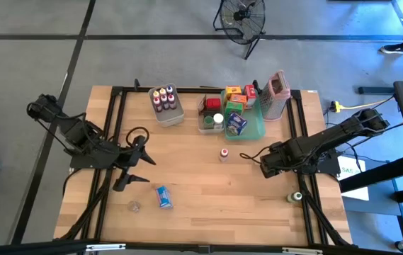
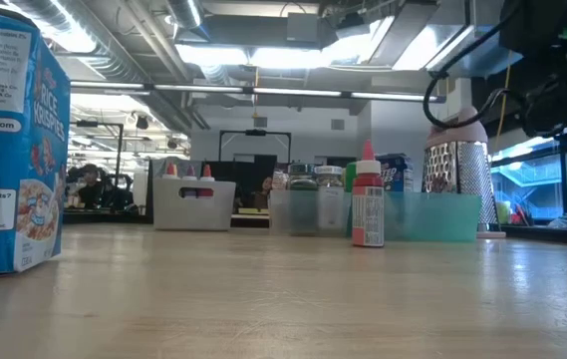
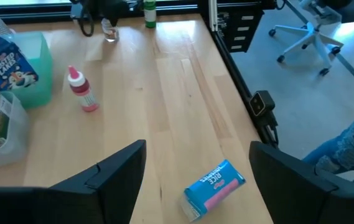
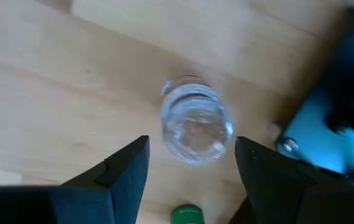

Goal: Pick & Place Kitchen Items
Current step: Put the brown seasoning bottle into the white bin

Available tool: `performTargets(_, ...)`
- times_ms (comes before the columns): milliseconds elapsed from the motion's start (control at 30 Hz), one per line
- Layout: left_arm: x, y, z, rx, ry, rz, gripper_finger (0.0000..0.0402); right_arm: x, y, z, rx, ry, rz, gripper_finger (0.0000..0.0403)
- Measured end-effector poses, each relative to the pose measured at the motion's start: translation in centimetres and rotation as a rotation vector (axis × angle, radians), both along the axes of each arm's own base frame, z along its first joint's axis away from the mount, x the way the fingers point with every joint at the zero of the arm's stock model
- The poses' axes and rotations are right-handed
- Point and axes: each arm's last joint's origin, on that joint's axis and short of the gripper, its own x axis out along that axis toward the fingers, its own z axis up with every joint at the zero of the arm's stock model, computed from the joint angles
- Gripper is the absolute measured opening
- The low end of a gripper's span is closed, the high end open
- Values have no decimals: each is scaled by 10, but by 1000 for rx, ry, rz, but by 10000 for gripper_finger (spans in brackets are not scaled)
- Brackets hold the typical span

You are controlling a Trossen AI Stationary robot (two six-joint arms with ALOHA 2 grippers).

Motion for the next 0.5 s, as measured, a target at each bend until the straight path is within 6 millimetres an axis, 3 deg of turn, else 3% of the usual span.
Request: performTargets(500, 2, 3, 0, 13, -3, 12, 281, 0, -6, -21, 1, -53, 1, 238)
